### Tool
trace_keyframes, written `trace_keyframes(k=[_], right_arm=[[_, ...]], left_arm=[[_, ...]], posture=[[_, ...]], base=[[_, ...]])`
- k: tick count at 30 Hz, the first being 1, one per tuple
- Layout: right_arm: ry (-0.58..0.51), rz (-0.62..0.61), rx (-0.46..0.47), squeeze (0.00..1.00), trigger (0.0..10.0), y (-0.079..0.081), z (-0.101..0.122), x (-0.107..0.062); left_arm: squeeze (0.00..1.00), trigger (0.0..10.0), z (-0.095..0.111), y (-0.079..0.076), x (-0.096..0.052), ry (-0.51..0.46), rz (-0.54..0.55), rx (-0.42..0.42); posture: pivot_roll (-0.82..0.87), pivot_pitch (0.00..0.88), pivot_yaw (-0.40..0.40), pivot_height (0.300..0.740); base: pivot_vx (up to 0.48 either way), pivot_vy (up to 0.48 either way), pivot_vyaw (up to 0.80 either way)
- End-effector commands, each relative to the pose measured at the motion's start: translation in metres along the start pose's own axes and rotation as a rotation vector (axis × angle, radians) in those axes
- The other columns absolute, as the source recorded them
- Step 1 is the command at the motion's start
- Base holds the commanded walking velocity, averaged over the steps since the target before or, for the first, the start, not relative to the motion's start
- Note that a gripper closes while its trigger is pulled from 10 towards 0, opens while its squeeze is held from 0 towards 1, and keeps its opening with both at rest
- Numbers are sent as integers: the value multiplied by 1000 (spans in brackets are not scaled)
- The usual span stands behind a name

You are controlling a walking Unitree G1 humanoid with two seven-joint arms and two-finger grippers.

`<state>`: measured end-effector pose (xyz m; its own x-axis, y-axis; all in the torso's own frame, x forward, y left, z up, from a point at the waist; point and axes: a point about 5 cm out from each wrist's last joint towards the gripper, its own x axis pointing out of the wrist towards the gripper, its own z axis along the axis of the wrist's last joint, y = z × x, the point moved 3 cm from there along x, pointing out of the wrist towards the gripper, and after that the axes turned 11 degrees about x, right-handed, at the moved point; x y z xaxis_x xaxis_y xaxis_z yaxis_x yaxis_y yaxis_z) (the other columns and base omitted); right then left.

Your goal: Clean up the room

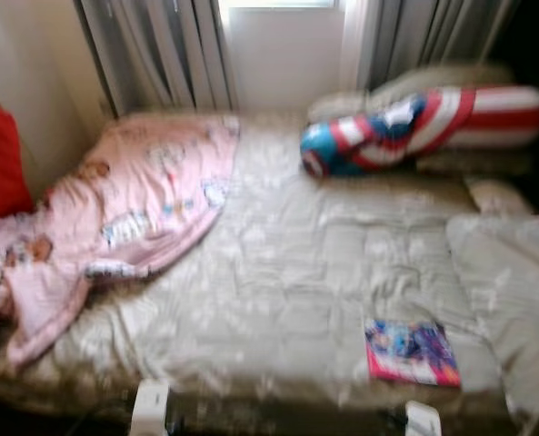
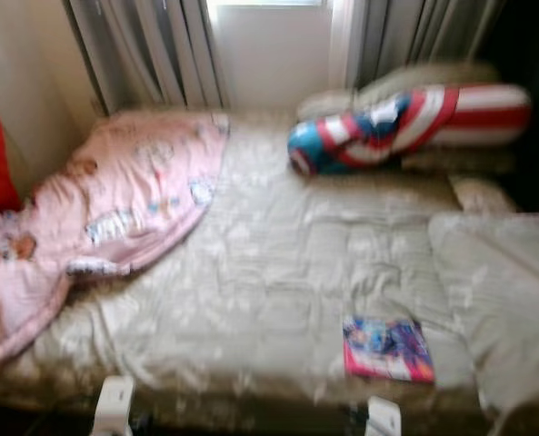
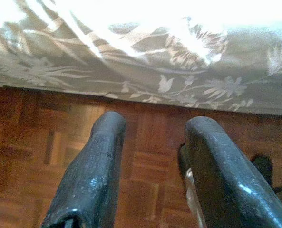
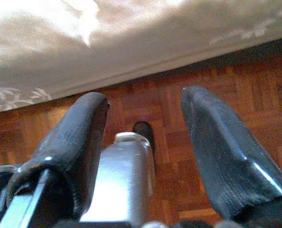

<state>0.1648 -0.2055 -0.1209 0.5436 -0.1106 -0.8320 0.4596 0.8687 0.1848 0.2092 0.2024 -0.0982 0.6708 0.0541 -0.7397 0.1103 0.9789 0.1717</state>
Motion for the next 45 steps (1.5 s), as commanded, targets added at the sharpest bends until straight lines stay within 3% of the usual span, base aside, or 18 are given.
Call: trace_keyframes(k=[1,24,32,45], right_arm=[[0,7,1,0,10000,2,-2,0],[4,7,-17,0,10000,-1,0,0],[1,27,-30,0,10000,16,1,2],[-1,25,-31,0,10000,15,2,2]], left_arm=[[0,10000,-4,7,-1,11,16,4],[0,10000,2,8,0,-4,22,-5],[0,10000,4,8,1,-10,24,-11],[0,10000,5,9,1,-15,26,-9]], posture=[[-5,1,41,740],[-3,0,39,740],[-2,0,36,740],[-2,0,39,740]], base=[[0,285,0],[0,288,0],[0,287,0],[0,288,0]])
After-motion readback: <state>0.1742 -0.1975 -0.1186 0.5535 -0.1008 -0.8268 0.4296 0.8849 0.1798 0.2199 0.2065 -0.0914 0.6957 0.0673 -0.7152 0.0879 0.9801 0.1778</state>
